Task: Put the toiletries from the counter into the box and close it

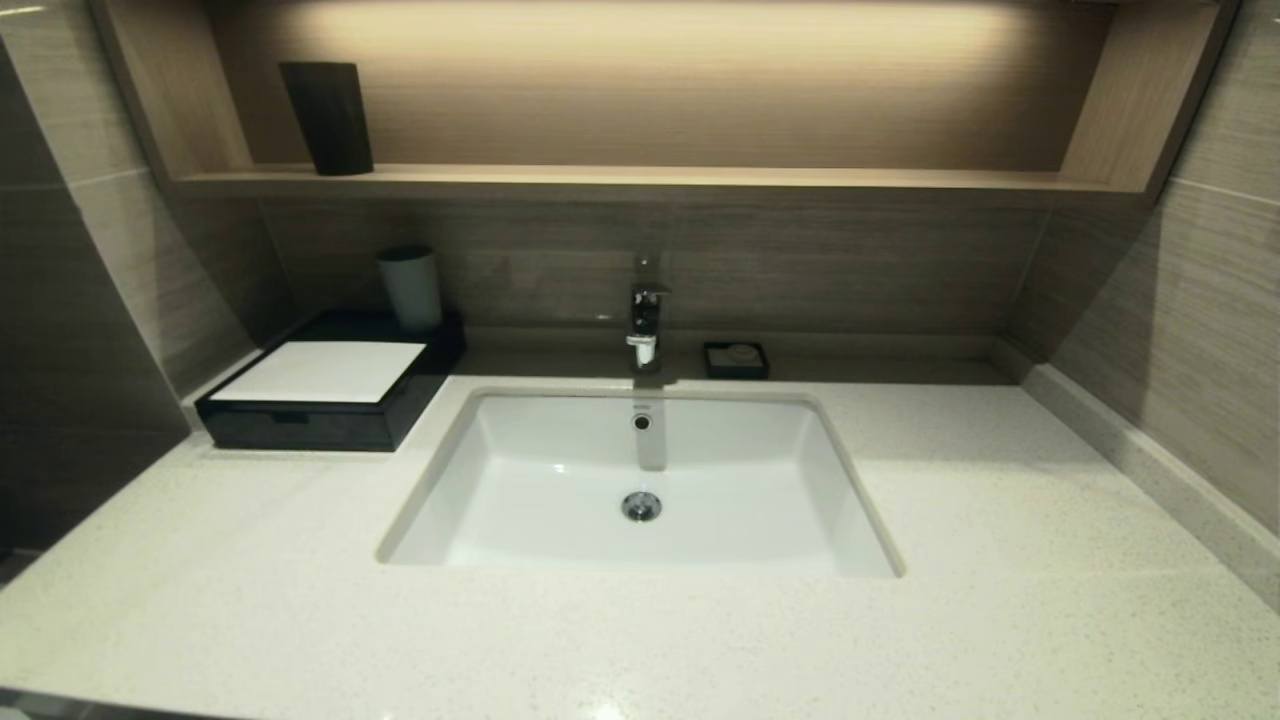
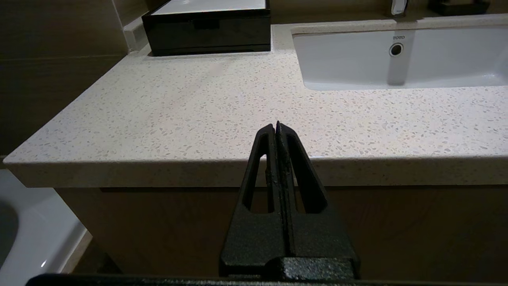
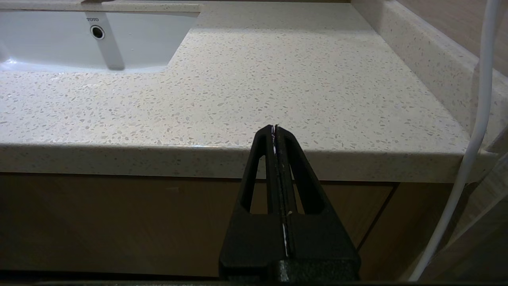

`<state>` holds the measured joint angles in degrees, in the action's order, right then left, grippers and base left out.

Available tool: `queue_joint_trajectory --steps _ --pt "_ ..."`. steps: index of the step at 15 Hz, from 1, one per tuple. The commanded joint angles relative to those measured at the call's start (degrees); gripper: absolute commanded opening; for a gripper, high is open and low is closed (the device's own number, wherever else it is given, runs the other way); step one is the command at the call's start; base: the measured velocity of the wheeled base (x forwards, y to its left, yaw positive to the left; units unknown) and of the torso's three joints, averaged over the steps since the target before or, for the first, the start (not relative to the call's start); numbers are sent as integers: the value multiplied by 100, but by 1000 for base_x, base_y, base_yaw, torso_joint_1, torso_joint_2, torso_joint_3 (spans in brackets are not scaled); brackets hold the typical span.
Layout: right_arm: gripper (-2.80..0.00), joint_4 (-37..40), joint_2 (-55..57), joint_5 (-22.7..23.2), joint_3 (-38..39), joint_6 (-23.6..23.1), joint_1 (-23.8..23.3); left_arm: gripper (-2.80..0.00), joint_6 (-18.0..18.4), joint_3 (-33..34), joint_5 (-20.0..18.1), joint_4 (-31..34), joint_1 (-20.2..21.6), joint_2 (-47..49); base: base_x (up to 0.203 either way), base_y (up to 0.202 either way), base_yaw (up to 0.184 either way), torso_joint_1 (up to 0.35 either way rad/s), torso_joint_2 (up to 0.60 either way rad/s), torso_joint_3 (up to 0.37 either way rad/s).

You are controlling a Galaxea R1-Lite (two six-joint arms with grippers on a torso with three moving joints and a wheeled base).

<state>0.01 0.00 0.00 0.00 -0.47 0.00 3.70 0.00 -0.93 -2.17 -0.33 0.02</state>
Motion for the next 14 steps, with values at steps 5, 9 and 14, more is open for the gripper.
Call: queue_joint_trajectory --steps 5,9,14 --pt "-280 -1 0 0 0 -5 0 -280 -63 105 23 15 -2 -2 0 0 0 0 0 0" --pt "-280 -1 -6 0 0 -5 0 -280 -142 105 31 -12 -2 -2 0 0 0 0 0 0" --pt "-280 -1 0 0 0 -5 0 -280 -142 105 31 -12 -2 -2 0 0 0 0 0 0"
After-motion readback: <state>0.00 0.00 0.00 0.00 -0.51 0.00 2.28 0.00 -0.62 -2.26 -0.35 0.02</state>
